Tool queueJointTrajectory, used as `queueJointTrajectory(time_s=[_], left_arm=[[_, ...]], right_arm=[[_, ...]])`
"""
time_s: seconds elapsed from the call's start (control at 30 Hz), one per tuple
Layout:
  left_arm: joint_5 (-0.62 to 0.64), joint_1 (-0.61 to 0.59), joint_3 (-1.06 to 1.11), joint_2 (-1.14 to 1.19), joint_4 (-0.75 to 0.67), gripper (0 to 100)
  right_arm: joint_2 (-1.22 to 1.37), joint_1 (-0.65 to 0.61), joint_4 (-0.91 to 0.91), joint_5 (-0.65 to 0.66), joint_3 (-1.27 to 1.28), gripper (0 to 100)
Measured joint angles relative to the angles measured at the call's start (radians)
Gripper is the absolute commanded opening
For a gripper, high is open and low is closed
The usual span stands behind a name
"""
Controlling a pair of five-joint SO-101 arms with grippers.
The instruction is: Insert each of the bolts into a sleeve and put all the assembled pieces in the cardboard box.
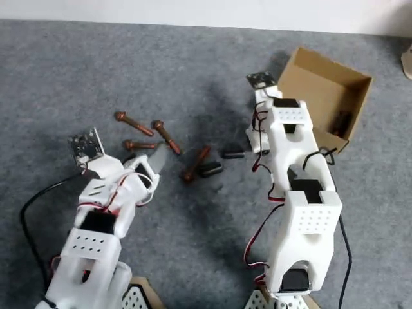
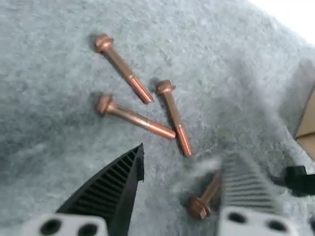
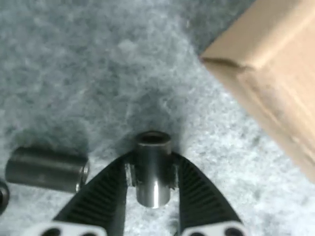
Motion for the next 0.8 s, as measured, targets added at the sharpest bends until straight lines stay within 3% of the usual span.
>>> queueJointTrajectory(time_s=[0.43, 0.8], left_arm=[[0.003, -0.057, -0.112, 0.000, 0.094, 14], [0.003, -0.054, -0.029, -0.127, 0.109, 14]], right_arm=[[-0.181, -0.002, 0.077, -0.109, 0.086, 0.4], [-0.482, -0.104, 0.080, -0.150, 0.351, 0.4]])
